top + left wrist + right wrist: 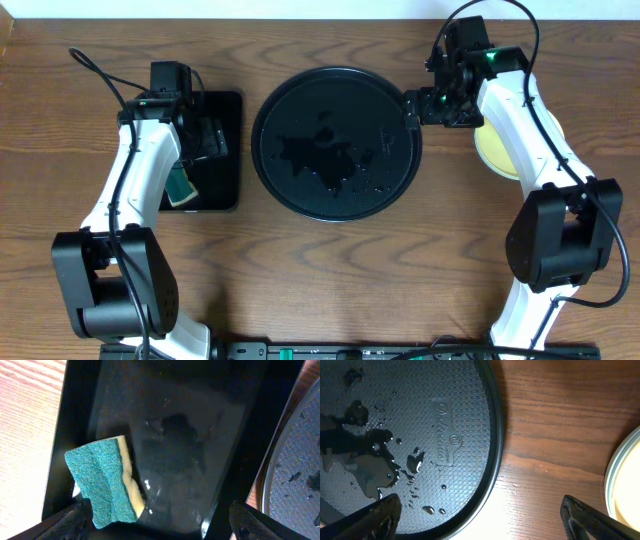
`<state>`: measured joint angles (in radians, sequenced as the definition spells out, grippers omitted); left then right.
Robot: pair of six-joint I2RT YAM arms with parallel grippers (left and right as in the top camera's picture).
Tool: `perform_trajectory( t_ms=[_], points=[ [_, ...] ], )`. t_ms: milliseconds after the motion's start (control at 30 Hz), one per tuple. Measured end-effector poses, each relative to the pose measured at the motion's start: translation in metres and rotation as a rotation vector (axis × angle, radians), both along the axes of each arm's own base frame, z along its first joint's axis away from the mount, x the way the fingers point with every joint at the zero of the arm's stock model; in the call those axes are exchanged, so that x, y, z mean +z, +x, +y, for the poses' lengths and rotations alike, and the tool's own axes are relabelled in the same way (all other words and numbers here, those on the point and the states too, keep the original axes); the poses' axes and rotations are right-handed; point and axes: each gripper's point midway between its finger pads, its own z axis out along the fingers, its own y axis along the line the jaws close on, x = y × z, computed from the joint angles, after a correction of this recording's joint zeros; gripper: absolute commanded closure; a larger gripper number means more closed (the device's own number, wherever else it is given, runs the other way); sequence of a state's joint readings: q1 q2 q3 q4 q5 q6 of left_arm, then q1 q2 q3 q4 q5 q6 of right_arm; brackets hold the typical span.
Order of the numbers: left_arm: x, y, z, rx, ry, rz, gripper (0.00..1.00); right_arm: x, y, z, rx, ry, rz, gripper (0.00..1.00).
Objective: Clean dirty plates on tray and stack at the side
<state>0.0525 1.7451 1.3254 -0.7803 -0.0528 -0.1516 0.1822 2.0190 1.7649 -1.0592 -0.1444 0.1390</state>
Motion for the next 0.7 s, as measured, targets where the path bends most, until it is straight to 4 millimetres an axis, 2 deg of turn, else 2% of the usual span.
perform_trajectory(
  t_ms=[533, 600, 700],
  points=[
    [0.0, 0.0, 0.0, 0.0, 0.0, 0.0, 0.12, 0.0, 0.0, 0.0, 0.0, 0.0, 0.0, 0.01],
    [0.0, 0.0, 0.0, 0.0, 0.0, 0.0, 0.12, 0.003, 0.0, 0.0, 0.0, 0.001, -0.007, 0.01],
    [0.0, 0.0, 0.0, 0.0, 0.0, 0.0, 0.12, 0.026, -0.002, -0.001, -0.002, 0.007, -0.058, 0.01]
  ],
)
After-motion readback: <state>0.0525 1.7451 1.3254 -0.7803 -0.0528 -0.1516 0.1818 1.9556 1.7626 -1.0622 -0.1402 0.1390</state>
